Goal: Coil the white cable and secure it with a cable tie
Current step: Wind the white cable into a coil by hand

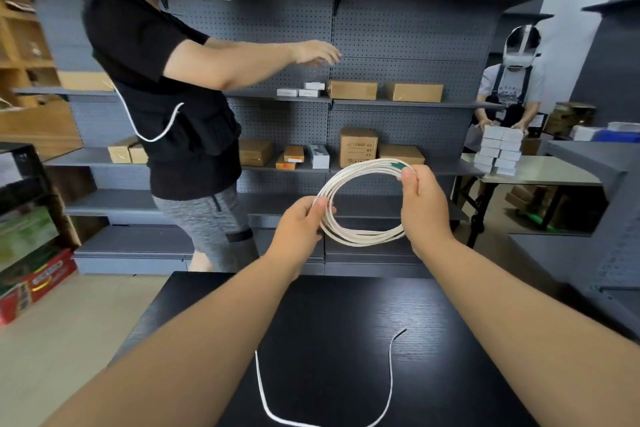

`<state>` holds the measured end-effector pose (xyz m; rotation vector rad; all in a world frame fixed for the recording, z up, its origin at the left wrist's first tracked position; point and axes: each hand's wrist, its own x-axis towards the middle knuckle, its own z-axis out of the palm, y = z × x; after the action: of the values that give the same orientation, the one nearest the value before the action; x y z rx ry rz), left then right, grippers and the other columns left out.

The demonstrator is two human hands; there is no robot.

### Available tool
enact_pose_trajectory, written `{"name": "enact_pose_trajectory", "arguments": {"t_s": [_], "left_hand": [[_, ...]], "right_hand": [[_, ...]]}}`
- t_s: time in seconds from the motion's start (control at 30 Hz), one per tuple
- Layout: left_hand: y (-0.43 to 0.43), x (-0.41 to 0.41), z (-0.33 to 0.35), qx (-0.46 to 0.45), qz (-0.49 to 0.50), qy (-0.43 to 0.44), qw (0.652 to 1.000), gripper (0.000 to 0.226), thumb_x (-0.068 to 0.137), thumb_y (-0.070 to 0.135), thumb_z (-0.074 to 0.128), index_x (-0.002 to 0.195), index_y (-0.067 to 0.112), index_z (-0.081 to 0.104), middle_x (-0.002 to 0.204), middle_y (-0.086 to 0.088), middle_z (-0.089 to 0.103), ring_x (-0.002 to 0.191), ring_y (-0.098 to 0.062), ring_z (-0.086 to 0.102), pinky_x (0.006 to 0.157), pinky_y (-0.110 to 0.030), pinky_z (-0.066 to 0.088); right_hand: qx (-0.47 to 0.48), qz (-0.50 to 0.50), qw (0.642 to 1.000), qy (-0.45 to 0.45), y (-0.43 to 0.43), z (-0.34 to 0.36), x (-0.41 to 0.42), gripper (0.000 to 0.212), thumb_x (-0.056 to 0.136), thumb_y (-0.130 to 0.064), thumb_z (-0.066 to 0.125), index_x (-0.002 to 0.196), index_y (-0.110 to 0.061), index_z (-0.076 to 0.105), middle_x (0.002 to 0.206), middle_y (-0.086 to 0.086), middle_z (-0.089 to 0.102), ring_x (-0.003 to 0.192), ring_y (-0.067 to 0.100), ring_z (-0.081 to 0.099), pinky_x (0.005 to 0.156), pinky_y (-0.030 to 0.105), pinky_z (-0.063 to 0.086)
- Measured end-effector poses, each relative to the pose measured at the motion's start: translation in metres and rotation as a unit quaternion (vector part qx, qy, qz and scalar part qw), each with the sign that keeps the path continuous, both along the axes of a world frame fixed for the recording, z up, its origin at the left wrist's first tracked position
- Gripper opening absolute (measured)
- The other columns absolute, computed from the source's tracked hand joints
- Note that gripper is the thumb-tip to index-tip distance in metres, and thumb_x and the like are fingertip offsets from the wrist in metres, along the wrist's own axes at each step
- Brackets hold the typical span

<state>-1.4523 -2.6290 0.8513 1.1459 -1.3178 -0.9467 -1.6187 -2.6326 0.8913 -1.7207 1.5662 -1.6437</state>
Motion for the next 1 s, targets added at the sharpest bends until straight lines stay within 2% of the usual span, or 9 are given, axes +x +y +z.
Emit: {"name": "enact_pose_trajectory", "arguments": {"t_s": [0.07, 0.13, 0.3, 0.43, 0.57, 0.67, 0.77, 0.87, 1.0], "left_hand": [[0.000, -0.009, 0.000, 0.000, 0.014, 0.072, 0.997, 0.028, 0.099, 0.035, 0.036, 0.090, 0.022, 0.059, 0.093, 0.001, 0.068, 0.093, -0.018, 0.062, 0.089, -0.037, 0.049], [0.002, -0.017, 0.001, -0.001, 0.023, 0.127, 0.992, 0.028, 0.100, 0.036, 0.034, 0.093, 0.022, 0.057, 0.089, 0.000, 0.069, 0.091, -0.017, 0.065, 0.086, -0.037, 0.051], [0.003, -0.037, 0.011, -0.009, 0.092, 0.215, 0.972, 0.031, 0.099, 0.035, 0.034, 0.087, 0.017, 0.056, 0.068, 0.001, 0.055, 0.067, -0.015, 0.061, 0.075, -0.032, 0.052], [0.003, -0.040, 0.013, -0.040, 0.130, 0.128, 0.982, 0.031, 0.099, 0.036, 0.034, 0.078, 0.020, 0.050, 0.066, 0.004, 0.049, 0.064, -0.014, 0.054, 0.066, -0.027, 0.049], [0.000, -0.034, 0.013, -0.101, 0.164, 0.005, 0.981, 0.029, 0.100, 0.034, 0.031, 0.084, 0.017, 0.048, 0.068, 0.005, 0.044, 0.064, -0.014, 0.044, 0.060, -0.030, 0.047], [-0.002, -0.026, 0.021, -0.130, 0.191, -0.088, 0.969, 0.029, 0.100, 0.033, 0.030, 0.088, 0.012, 0.046, 0.070, 0.007, 0.043, 0.065, -0.009, 0.040, 0.058, -0.021, 0.035], [-0.001, -0.019, 0.035, -0.151, 0.192, -0.129, 0.961, 0.026, 0.100, 0.031, 0.032, 0.089, 0.013, 0.046, 0.071, 0.009, 0.045, 0.064, -0.005, 0.040, 0.055, -0.020, 0.030], [-0.001, -0.013, 0.046, -0.163, 0.193, -0.176, 0.951, 0.027, 0.100, 0.032, 0.032, 0.089, 0.011, 0.045, 0.067, 0.008, 0.042, 0.060, -0.006, 0.037, 0.052, -0.016, 0.033], [-0.001, -0.004, 0.058, -0.183, 0.176, -0.243, 0.936, 0.034, 0.100, 0.036, 0.031, 0.091, 0.006, 0.047, 0.064, 0.005, 0.040, 0.060, -0.012, 0.033, 0.050, -0.021, 0.028]], "right_hand": [[0.006, -0.014, 0.998, -0.055, 0.001, -0.003, 0.006, 0.024, 0.101, -0.027, 0.030, 0.094, -0.016, 0.050, 0.073, -0.007, 0.047, 0.067, 0.011, 0.042, 0.059, 0.030, 0.033], [0.010, -0.027, 0.994, -0.109, 0.002, -0.007, 0.012, 0.026, 0.101, -0.028, 0.030, 0.098, -0.016, 0.052, 0.075, -0.007, 0.050, 0.067, 0.010, 0.044, 0.060, 0.029, 0.033], [0.026, -0.081, 0.977, -0.193, 0.006, -0.019, 0.021, 0.034, 0.101, -0.029, 0.029, 0.109, -0.008, 0.054, 0.090, 0.001, 0.054, 0.079, 0.016, 0.047, 0.066, 0.027, 0.032], [0.048, -0.090, 0.965, -0.243, 0.008, -0.025, 0.024, 0.034, 0.102, -0.031, 0.027, 0.107, -0.010, 0.054, 0.089, 0.001, 0.053, 0.077, 0.015, 0.047, 0.056, 0.018, 0.033], [0.091, -0.059, 0.943, -0.315, 0.002, -0.035, 0.031, 0.034, 0.100, -0.037, 0.028, 0.097, -0.014, 0.053, 0.071, -0.003, 0.046, 0.069, 0.018, 0.045, 0.067, 0.034, 0.043], [0.126, -0.002, 0.923, -0.365, 0.009, -0.037, 0.037, 0.032, 0.100, -0.034, 0.028, 0.088, -0.017, 0.051, 0.062, 0.001, 0.039, 0.055, 0.015, 0.040, 0.061, 0.031, 0.045], [0.154, 0.053, 0.894, -0.417, 0.017, -0.037, 0.040, 0.030, 0.101, -0.032, 0.030, 0.086, -0.017, 0.052, 0.059, 0.002, 0.041, 0.054, 0.016, 0.045, 0.074, 0.035, 0.049], [0.177, 0.119, 0.869, -0.446, 0.022, -0.035, 0.039, 0.031, 0.100, -0.036, 0.033, 0.091, -0.015, 0.054, 0.064, 0.004, 0.052, 0.064, 0.017, 0.056, 0.085, 0.037, 0.049], [0.219, 0.192, 0.857, -0.425, 0.023, -0.033, 0.028, 0.043, 0.097, -0.047, 0.032, 0.118, -0.014, 0.050, 0.098, 0.009, 0.064, 0.095, 0.019, 0.061, 0.085, 0.032, 0.050]]}}
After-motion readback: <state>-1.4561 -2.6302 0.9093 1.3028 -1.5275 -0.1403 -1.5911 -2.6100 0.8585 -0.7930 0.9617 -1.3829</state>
